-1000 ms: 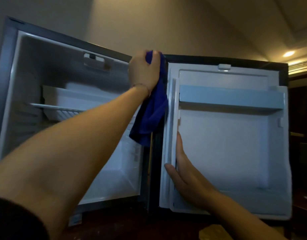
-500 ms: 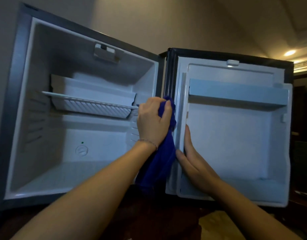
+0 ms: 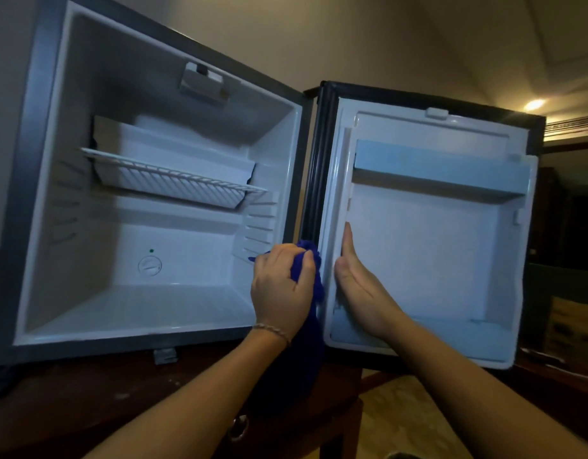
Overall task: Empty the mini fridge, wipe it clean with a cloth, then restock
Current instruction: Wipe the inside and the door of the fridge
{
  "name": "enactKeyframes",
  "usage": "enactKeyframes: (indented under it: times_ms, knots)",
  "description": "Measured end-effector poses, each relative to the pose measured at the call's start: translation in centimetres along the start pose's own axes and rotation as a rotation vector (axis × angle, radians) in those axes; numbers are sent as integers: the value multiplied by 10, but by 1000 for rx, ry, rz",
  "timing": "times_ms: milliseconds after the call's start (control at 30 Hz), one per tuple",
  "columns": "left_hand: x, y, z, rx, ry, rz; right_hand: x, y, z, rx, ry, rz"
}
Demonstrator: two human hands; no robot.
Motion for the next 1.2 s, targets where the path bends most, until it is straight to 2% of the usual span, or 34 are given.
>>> enactKeyframes:
  times_ms: [67, 133, 200, 267, 300, 367, 467, 733, 867, 933, 1067, 1200]
  knots:
    - [1, -3, 3, 1, -2, 5, -6, -5, -5, -20, 54, -80]
    - [2, -6, 9, 31, 6, 18, -14, -22, -19, -58, 81, -309]
    - [5, -11, 19, 49, 15, 32, -25, -42, -35, -143, 1, -583]
    - [7, -20, 36, 60, 3, 48, -40, -58, -49, -181, -134, -673]
    - [9, -27, 46, 77, -7, 65, -46, -65, -53, -150, -170, -709]
    - [16, -41, 68, 107, -8, 116, -50, -74, -53, -58, -125, -823]
    - [26, -57, 99, 118, -8, 163, -54, -82, -45, 67, -46, -851]
    - [38, -97, 167, 233, -111, 187, -69, -89, -39, 26, -21, -858]
    - [48, -104, 201, 185, -153, 155, -70, -89, -41, 29, -63, -864]
    - [52, -102, 205, 151, -168, 157, -70, -91, -41, 19, -113, -906]
    - [52, -93, 178, 72, -205, 97, -62, -85, -42, -172, -291, -970]
    - [44, -75, 131, 31, -197, 20, -64, -86, -45, -176, -408, -963]
Point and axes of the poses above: each hand's wrist, its own z-axis towards the middle knuckle, its own x-axis out of the palm, y = z × x, the point moved 7 cm from there along z, towards the middle knuckle, and after that the axes turned 2 degrees about -z, right-handed, at the moved point
